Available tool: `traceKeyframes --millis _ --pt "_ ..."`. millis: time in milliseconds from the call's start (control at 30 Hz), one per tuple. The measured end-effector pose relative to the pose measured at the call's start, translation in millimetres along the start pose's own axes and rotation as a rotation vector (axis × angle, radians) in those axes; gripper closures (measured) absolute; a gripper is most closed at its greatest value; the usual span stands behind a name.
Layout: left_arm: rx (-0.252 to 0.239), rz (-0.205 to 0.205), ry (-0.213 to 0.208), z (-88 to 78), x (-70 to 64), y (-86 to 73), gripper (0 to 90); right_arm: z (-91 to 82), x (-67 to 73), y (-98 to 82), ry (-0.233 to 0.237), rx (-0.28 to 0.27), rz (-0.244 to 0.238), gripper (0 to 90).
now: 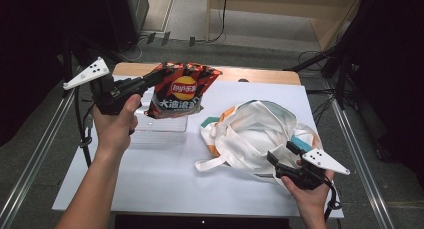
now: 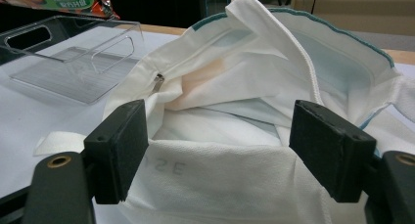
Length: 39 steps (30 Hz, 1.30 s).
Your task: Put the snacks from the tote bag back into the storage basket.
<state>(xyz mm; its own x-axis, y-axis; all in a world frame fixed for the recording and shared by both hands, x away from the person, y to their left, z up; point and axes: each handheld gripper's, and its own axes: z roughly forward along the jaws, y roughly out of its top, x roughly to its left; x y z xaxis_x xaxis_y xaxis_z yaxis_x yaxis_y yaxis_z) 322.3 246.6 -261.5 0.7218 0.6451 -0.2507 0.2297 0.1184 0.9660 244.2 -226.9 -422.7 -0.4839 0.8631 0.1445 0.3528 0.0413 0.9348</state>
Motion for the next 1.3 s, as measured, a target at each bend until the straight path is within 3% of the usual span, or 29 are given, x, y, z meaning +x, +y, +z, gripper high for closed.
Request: traceKeyframes --millis 500,600,700,1033,1100,1167,1267,1300 --pt "-0.007 -0.014 0.05 -30.0 30.6 -5.5 90.0 1.6 1.7 -1.2 0.008 0.004 -0.009 21.3" --pt "0.009 -0.015 0.059 -30.2 38.8 -13.7 90.0 2.0 2.3 -1.4 0.009 0.004 -0.006 21.4" --pt "0.011 -0.051 0.072 -31.3 48.1 -24.6 90.0 2.3 2.6 -1.8 0.007 0.007 -0.003 21.4" --pt "0.083 -0.124 0.112 -28.0 75.8 -62.1 89.0 4.0 3.1 -3.3 0.005 0.016 -0.004 21.7" --pt "0.068 -0.143 0.131 -30.4 80.8 -69.0 82.1 4.0 3.4 -3.4 0.005 0.017 -0.005 21.7" --pt "0.073 -0.13 0.202 -31.5 80.7 -71.8 67.0 4.4 2.8 -3.8 0.003 0.02 -0.001 21.8" --pt "0.069 -0.145 0.242 -32.7 80.4 -79.4 49.4 5.2 2.9 -4.4 0.004 0.023 0.003 21.8" --pt "0.082 -0.15 0.281 -32.1 79.6 -84.0 44.2 5.2 3.0 -4.4 0.005 0.022 0.002 21.8"
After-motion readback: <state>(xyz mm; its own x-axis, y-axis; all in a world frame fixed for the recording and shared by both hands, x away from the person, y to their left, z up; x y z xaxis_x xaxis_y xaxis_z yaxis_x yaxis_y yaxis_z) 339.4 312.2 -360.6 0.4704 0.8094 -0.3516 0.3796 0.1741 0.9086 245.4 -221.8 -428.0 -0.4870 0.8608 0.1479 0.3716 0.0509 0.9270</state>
